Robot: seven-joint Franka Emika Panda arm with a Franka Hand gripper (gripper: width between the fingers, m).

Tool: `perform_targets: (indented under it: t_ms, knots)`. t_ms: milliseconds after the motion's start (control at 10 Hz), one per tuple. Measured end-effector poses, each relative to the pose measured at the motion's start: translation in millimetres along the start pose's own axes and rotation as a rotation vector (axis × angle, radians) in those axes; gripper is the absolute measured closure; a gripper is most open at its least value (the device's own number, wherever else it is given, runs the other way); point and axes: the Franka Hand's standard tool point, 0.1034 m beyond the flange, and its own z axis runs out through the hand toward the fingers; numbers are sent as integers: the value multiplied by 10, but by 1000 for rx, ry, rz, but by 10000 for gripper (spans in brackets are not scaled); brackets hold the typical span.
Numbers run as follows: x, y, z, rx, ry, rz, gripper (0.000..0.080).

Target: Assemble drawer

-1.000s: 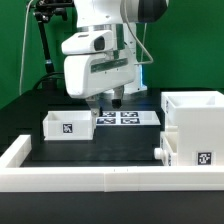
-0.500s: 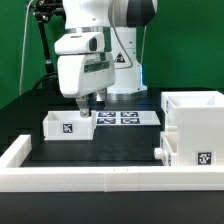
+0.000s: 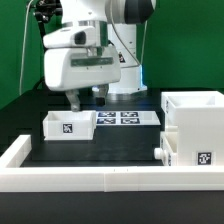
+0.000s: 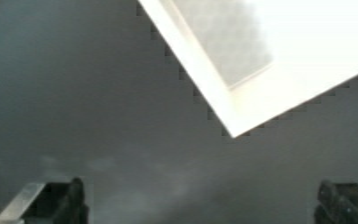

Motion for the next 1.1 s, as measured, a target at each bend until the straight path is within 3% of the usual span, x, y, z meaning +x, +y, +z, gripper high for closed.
perform_targets:
  t_ms: [200, 700, 800, 900, 1100]
  knots:
    - [20, 28, -65, -12, 9, 287, 150]
    - [59, -13, -49, 7, 11, 679, 150]
    - [17, -25, -39, 30, -1, 805, 150]
    - [-44, -21, -31, 73, -22, 980, 150]
    - [-66, -74, 18, 99, -47, 1082, 150]
